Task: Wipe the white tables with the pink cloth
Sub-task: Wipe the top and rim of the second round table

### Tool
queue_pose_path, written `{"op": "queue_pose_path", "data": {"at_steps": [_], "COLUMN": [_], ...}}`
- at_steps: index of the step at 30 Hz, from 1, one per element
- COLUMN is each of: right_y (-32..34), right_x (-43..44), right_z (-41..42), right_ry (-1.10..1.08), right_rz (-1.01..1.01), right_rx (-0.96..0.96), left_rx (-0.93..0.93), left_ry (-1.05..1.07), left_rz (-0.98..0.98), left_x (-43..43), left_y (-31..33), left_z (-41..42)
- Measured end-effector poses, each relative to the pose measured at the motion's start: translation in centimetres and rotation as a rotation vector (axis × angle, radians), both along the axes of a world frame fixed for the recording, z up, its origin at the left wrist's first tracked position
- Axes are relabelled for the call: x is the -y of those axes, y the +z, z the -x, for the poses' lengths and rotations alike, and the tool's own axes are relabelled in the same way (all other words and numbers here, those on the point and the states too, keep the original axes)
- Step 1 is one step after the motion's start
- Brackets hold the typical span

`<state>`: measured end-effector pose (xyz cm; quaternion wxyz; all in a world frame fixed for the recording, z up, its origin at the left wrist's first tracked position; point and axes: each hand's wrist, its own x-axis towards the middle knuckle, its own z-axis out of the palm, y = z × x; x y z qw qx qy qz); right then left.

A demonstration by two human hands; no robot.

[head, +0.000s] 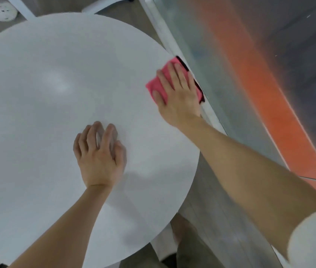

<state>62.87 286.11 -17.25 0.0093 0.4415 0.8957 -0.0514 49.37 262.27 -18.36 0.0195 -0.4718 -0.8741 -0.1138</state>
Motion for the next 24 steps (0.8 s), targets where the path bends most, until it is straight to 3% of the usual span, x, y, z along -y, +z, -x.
{"op": "queue_pose_path", "data": {"at_steps": [4, 10, 14, 17, 20, 24], "right_y": [-0.1, 0.5, 0.5, 0.1, 0.3, 0.5], "right_x": [4.5, 10.0, 4.1, 0.0, 1.2, 8.8], "right_z": [5.7, -7.5, -8.8, -3.0, 2.7, 0.1], "right_ry": [0.115, 0.449, 0.358, 0.136, -0.064, 0.224], "right_rz": [0.061, 0.121, 0.06, -0.012, 0.026, 0.098], "right_rx": [-0.039, -0.023, 0.001, -0.008, -0.029, -0.05], "left_rx": [-0.022, -0.02, -0.021, -0.042, -0.042, -0.041], "left_ry": [0.018, 0.021, 0.026, 0.021, 0.022, 0.019], "left_rz": [0.008, -0.012, -0.028, -0.033, -0.032, -0.014], "left_x": [0.0, -0.3, -0.1, -0.1, -0.1, -0.1], "left_y": [0.3, 0.3, 0.3, 0.1, 0.1, 0.1], "left_z": [-0.1, -0.1, 0.0, 0.1, 0.0, 0.0]}}
